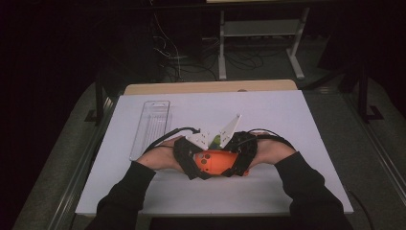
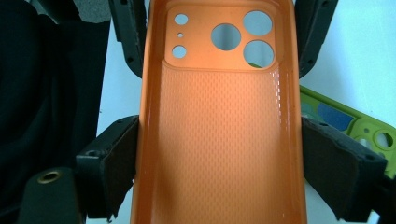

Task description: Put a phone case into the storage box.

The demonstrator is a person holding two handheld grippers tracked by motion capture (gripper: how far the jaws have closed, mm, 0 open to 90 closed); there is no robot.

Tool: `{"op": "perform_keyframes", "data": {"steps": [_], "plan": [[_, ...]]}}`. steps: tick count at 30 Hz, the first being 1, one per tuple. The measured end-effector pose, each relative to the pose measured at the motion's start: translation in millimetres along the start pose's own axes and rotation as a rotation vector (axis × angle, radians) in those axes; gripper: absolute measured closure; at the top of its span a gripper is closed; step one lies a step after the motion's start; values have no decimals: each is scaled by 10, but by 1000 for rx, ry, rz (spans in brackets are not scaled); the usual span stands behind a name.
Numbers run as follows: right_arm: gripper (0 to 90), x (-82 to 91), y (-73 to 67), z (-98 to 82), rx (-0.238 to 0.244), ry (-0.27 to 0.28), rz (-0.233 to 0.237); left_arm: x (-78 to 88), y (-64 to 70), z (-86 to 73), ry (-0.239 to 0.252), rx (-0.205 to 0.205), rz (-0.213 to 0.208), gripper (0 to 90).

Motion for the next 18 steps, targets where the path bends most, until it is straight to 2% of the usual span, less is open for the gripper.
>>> {"op": "perform_keyframes", "data": {"steps": [3,18], "plan": [[150,2,1,6,6,4,-1,8,4,7,6,-3,-3,144],[146,-3,-16,-9,-3,1,22,1,29,10,5,23,-37,164]]}}
Point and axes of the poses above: each handheld gripper's, and its own axes: x roughly backward along the jaws, z roughly out of its top, y roughly to its right, the point moved 8 cm from there along -x, roughly forward along the jaws, and after that the axes turned 1 degree about x, right-handed, at the moved point
